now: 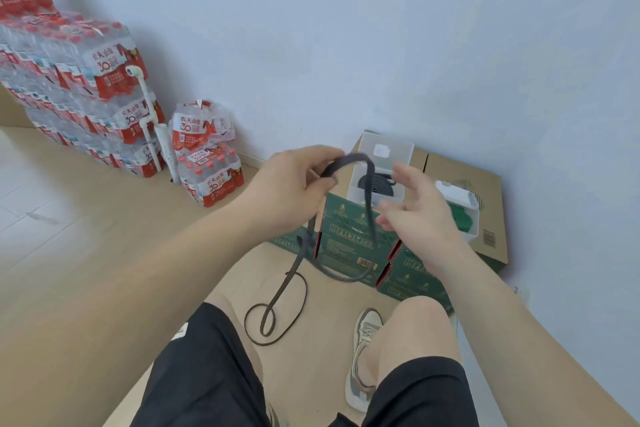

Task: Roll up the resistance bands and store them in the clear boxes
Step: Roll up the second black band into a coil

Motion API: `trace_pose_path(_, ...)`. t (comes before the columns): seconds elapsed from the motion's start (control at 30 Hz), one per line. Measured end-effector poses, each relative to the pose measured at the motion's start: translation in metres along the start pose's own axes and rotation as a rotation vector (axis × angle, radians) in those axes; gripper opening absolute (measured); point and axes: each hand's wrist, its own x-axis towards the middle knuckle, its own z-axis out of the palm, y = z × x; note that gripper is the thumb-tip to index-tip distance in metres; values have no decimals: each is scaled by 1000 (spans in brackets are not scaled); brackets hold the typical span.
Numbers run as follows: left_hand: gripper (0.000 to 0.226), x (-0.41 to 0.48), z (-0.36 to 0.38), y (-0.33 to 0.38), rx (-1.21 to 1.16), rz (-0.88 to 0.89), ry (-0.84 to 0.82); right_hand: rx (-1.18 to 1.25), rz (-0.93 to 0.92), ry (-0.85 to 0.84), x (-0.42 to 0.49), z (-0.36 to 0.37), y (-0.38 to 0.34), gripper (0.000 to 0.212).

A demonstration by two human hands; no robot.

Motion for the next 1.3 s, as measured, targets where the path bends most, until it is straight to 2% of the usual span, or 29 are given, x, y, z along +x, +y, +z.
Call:
trace_pose_path(0.07,41,4,4,16,30,69,-16,25,-119,-110,-5,6,-11,61)
trace_pose_path(0.17,43,5,13,29,46,139,-10,43,-257,-167,-7,11,-23,46)
trace_pose_path(0.33,45,2,18,18,12,95,5,76,-239,-54,-5,4,-24,34)
trace_pose_path(0.47,30,-14,34,-22,82,-70,-151,64,-229,-21,-2,6,-26,20)
trace_pose_path(0.57,19,-35,52,-61,110,-260,-310,125,-213,85,3,3,-28,18)
trace_pose_path(0.7,13,-52,55,-87,82,-373,-330,126,-128,214,10,-6,-12,17)
trace_pose_path(0.8,23,-39,44,-73,39,-298,-209,-31,-12,197,11,-9,7,3)
trace_pose_path(0.83,28,-31,39,-61,31,-241,-153,-96,14,151,9,-9,11,9)
trace_pose_path(0.93,35,-6,24,-21,20,-50,-47,-155,-9,-19,3,-7,11,54)
trace_pose_path(1.0,41,6,19,-1,33,27,-32,-46,-81,-133,-1,-3,1,69)
trace_pose_path(1.03,41,9,19,6,53,71,-28,3,-123,-178,-2,-2,-4,66)
trace_pose_path(1.13,37,12,17,15,36,146,39,85,-214,-218,-1,3,-18,41)
trace_pose_path(1.2,37,12,15,15,-24,139,69,92,-218,-173,1,3,-24,31)
trace_pose_path(1.3,42,7,15,5,-70,65,22,14,-228,-56,6,7,-25,23)
